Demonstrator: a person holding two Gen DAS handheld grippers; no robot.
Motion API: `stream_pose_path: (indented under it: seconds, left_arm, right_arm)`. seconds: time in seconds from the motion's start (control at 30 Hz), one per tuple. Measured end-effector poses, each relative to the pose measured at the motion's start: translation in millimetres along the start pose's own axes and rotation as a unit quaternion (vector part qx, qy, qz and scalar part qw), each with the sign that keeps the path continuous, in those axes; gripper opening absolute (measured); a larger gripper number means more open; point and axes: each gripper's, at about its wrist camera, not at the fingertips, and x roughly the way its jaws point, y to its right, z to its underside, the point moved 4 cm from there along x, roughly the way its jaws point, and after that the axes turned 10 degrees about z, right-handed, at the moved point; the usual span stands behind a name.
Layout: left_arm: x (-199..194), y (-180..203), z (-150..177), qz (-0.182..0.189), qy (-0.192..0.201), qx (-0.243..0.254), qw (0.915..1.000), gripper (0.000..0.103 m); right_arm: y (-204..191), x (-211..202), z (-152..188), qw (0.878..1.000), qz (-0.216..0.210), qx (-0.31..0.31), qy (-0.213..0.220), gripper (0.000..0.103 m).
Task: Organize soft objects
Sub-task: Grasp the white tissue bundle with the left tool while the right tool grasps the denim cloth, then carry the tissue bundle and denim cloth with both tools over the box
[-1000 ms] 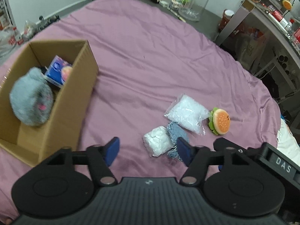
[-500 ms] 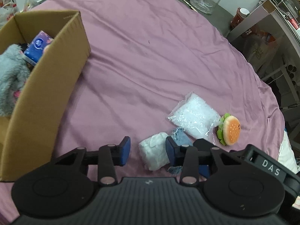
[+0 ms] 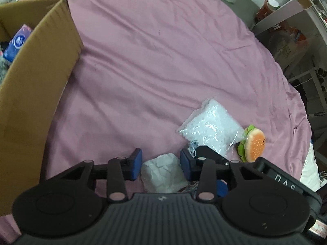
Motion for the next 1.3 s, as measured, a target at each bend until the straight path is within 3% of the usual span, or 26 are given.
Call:
stream_pose_path:
  seconds: [0.47,0.67,1.3]
  left_arm:
    - [-4,-2,15,0.026,-0.033,-0.019,0.9989,0.049]
    - [-1,-2,26,0.038,-0.026,-0.022,0.9987,0.047]
    - [-94,10,40,0.072,0.053,0.033,0.9955,0.046]
  right_arm:
    - [5,-25,-5,0.998,0.017,0.012,0.053,0.038]
    - [15,-45,10,0.996,0.052,0.001,0.073,0.038]
    - [-14,-119,59,0.985,0.049,-0.062,0.152,0.038]
